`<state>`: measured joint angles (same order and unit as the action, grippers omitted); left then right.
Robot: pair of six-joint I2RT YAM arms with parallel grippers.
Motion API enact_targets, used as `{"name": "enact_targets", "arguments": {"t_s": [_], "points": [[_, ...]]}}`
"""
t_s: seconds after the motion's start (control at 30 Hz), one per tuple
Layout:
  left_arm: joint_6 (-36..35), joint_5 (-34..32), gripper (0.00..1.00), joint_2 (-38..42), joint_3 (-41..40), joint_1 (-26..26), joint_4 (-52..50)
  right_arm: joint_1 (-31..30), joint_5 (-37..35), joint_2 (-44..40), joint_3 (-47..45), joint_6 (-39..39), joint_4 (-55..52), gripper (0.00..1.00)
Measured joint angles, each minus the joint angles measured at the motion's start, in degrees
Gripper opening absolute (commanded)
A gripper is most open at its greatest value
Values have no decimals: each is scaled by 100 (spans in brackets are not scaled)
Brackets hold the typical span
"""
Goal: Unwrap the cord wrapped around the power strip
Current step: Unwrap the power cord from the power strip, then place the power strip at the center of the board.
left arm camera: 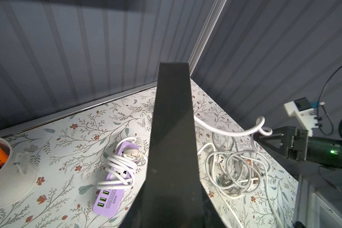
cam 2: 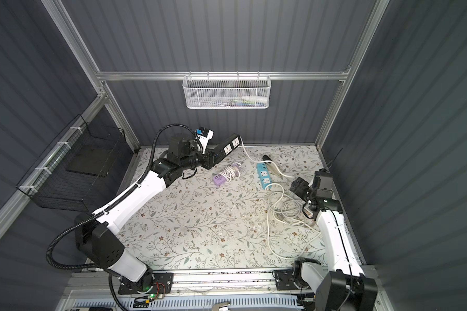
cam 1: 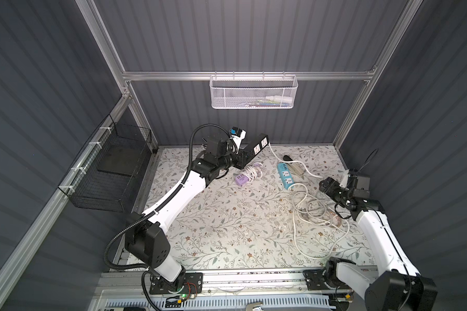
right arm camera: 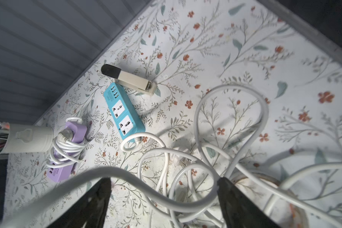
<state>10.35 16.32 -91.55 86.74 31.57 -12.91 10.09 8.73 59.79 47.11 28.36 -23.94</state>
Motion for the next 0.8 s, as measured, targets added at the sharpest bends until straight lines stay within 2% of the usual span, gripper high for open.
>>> {"name": "enact_targets", "arguments": {"t_s": [0.17, 0.3, 0.57, 0.8], "points": [[-74, -66, 0, -4, 105, 0, -131, -46, 35, -214, 168, -35, -192, 99], [-127, -66, 0, -111, 297, 26, -286, -424, 94, -562, 225, -286, -221, 99], [-317, 157, 0, -459, 776, 136, -868, -1552, 573, -483, 1056, -1462, 501, 99], [-531, 629, 0, -542, 1349, 136, -1508, -2428, 529, 0, 1403, -2883, 1025, 99]]}}
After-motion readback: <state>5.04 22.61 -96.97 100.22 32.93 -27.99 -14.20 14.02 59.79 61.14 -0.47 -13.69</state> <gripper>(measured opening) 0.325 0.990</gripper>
